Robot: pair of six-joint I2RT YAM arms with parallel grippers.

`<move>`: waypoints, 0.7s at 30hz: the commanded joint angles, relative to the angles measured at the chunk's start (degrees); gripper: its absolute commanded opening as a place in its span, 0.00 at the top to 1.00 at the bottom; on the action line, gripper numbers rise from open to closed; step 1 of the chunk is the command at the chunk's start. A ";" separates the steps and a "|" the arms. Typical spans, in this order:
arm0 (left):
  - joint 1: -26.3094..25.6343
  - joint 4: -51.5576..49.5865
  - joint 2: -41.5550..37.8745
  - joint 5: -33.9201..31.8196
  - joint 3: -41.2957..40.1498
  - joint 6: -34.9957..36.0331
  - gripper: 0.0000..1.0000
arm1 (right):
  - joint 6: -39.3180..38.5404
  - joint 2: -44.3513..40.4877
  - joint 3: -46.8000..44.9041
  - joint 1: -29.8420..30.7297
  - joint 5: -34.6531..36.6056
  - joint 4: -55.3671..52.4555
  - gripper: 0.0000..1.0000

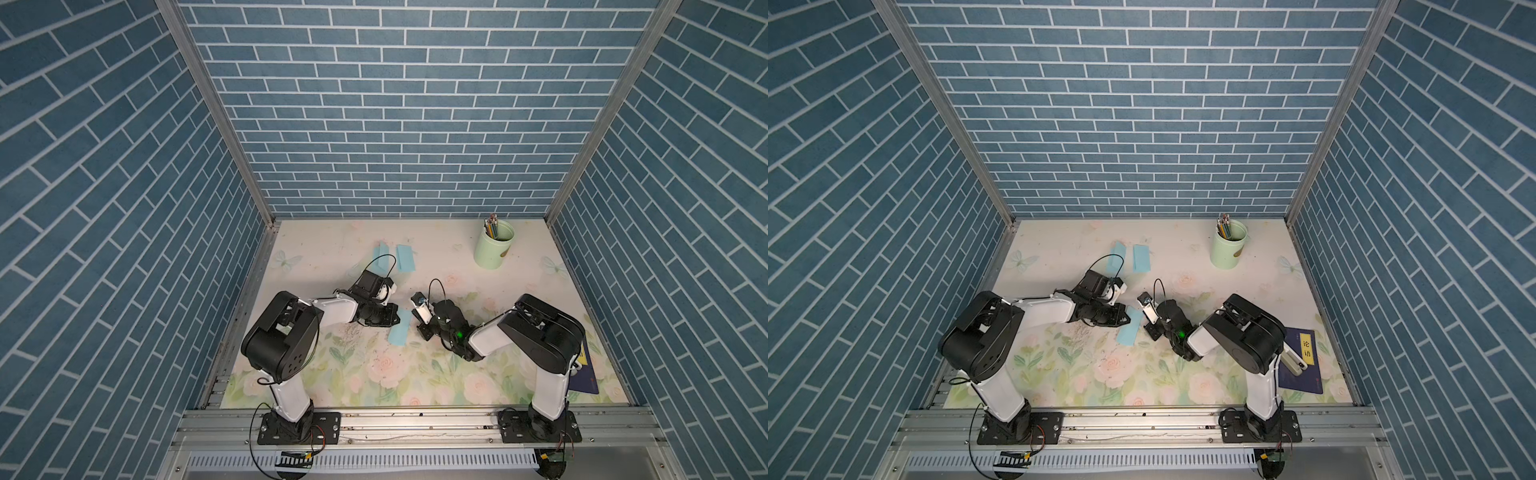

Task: Fold the square paper along the opposite sides
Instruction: Smooth out the paper at the center of the board.

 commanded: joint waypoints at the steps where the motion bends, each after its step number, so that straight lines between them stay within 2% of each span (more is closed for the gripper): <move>1: 0.14 -5.31 1.18 -5.48 -2.45 0.60 1.00 | -0.72 0.65 -0.84 -0.60 0.90 -8.34 1.00; 6: 0.11 -5.26 1.60 -5.85 -2.28 0.44 1.00 | -3.77 -3.85 0.55 0.16 -2.27 -6.41 1.00; 15: 0.10 -4.93 1.62 -5.74 -2.72 0.17 1.00 | -2.02 0.88 1.56 2.45 -0.38 2.04 1.00; 21: 0.08 -5.23 1.60 -5.79 -2.53 0.35 1.00 | -3.24 -1.39 0.66 2.50 1.10 2.37 1.00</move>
